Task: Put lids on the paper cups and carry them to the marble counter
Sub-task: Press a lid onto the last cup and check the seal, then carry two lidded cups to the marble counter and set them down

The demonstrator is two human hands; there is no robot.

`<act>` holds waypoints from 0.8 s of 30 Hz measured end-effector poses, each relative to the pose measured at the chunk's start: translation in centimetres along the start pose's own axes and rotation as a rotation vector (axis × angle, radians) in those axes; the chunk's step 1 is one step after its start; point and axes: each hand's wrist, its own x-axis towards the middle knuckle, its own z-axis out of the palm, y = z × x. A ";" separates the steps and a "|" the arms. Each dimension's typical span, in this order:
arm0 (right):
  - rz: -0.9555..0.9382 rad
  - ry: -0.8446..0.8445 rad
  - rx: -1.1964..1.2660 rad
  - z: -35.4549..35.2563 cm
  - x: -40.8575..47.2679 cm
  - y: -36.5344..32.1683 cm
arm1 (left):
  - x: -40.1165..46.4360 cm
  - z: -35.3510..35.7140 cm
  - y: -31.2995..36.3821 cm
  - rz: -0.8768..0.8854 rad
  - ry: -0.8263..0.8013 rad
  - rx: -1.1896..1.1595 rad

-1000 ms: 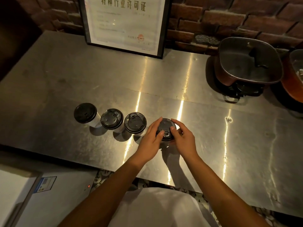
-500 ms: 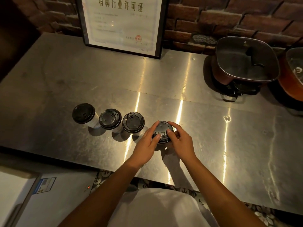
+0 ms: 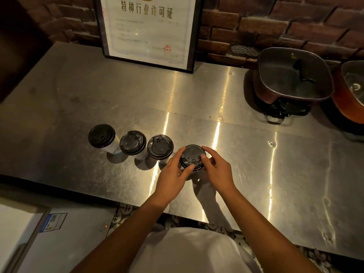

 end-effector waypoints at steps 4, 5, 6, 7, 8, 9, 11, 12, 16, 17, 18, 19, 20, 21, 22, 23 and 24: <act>-0.017 0.108 -0.127 -0.8 -0.3 -0.8 | -1.8 -1.8 0.4 -0.022 0.064 0.055; -0.048 0.136 -0.143 -1.0 -0.4 -0.9 | -2.3 -2.3 0.4 -0.019 0.091 0.065; -0.092 0.150 -0.150 -1.1 -0.6 -1.1 | -2.8 -2.9 0.5 -0.006 0.121 0.082; -0.136 0.145 -0.155 -1.1 -0.6 -1.1 | -3.1 -3.5 0.6 0.013 0.156 0.101; -0.173 0.127 -0.162 -1.0 -0.6 -1.2 | -3.3 -4.2 0.8 0.041 0.191 0.122; -0.199 0.100 -0.175 -0.8 -0.5 -1.3 | -3.3 -4.9 0.8 0.079 0.227 0.149; -0.234 0.033 -0.218 -0.4 -0.3 -1.6 | -2.6 -6.2 0.7 0.176 0.290 0.241; -0.246 -0.002 -0.236 -0.2 -0.3 -1.8 | -2.0 -6.8 0.5 0.214 0.307 0.293; -0.241 -0.109 -0.284 0.9 -0.5 -2.2 | 0.7 -8.5 0.3 0.276 0.265 0.402; -0.236 -0.126 -0.304 1.2 -0.5 -2.2 | 1.5 -8.8 0.2 0.282 0.235 0.432; -0.230 -0.143 -0.318 1.4 -0.5 -2.2 | 2.2 -9.1 0.1 0.285 0.197 0.472; -0.221 -0.158 -0.327 1.6 -0.5 -2.1 | 2.9 -9.3 -0.1 0.283 0.155 0.518; -0.208 -0.169 -0.332 1.8 -0.5 -2.1 | 3.6 -9.5 -0.4 0.278 0.114 0.569; -0.190 -0.174 -0.332 2.0 -0.4 -2.0 | 4.2 -9.7 -0.7 0.277 0.078 0.618; -0.173 -0.176 -0.330 2.1 -0.4 -1.9 | 4.7 -9.8 -1.0 0.277 0.048 0.660; -0.162 -0.174 -0.326 2.1 -0.4 -1.8 | 5.1 -9.9 -1.2 0.283 0.028 0.697; -0.156 -0.168 -0.325 2.2 -0.3 -1.6 | 5.5 -9.9 -1.4 0.289 0.012 0.733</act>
